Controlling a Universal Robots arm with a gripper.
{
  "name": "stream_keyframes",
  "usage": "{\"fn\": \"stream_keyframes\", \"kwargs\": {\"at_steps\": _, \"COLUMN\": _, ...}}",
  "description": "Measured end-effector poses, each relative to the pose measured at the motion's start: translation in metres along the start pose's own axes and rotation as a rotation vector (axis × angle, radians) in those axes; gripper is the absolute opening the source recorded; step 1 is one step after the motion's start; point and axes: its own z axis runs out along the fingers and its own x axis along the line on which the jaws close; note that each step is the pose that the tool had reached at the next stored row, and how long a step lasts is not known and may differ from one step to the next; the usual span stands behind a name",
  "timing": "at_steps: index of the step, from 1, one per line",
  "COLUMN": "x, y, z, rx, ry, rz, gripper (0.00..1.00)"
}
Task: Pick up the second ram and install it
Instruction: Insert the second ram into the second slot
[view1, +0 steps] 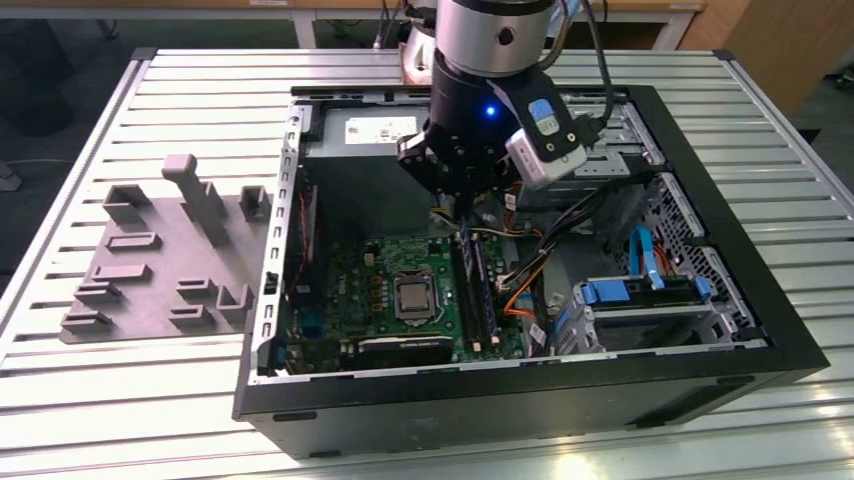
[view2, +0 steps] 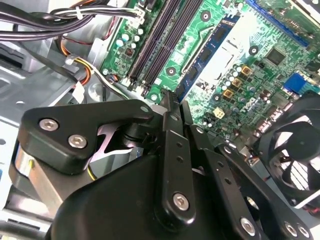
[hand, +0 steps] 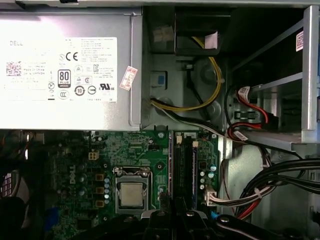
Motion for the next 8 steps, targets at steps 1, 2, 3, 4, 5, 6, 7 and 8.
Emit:
{"fn": "stream_keyframes", "kwargs": {"at_steps": 1, "x": -0.0001, "y": -0.0002, "z": 0.0015, "rx": 0.0001, "ry": 0.0001, "rz": 0.001, "gripper": 0.14}}
{"fn": "stream_keyframes", "kwargs": {"at_steps": 2, "x": -0.0004, "y": -0.0004, "z": 0.0028, "rx": 0.0000, "ry": 0.0000, "rz": 0.001, "gripper": 0.14}}
{"fn": "stream_keyframes", "kwargs": {"at_steps": 3, "x": -0.0012, "y": -0.0005, "z": 0.0039, "rx": 0.0001, "ry": 0.0000, "rz": 0.001, "gripper": 0.14}}
{"fn": "stream_keyframes", "kwargs": {"at_steps": 4, "x": -0.0022, "y": -0.0005, "z": 0.0050, "rx": 0.0001, "ry": 0.0000, "rz": 0.001, "gripper": 0.14}}
{"fn": "stream_keyframes", "kwargs": {"at_steps": 5, "x": -0.0033, "y": -0.0005, "z": 0.0059, "rx": 0.0001, "ry": 0.0001, "rz": 0.001, "gripper": 0.14}}
{"fn": "stream_keyframes", "kwargs": {"at_steps": 6, "x": -0.0040, "y": -0.0005, "z": 0.0066, "rx": 0.0001, "ry": 0.0000, "rz": 0.001, "gripper": 0.14}}
{"fn": "stream_keyframes", "kwargs": {"at_steps": 7, "x": -0.0041, "y": -0.0005, "z": 0.0066, "rx": 0.0003, "ry": 0.0001, "rz": 0.001, "gripper": 0.14}}
{"fn": "stream_keyframes", "kwargs": {"at_steps": 8, "x": -0.0041, "y": -0.0005, "z": 0.0066, "rx": 0.0003, "ry": 0.0002, "rz": 0.001, "gripper": 0.14}}
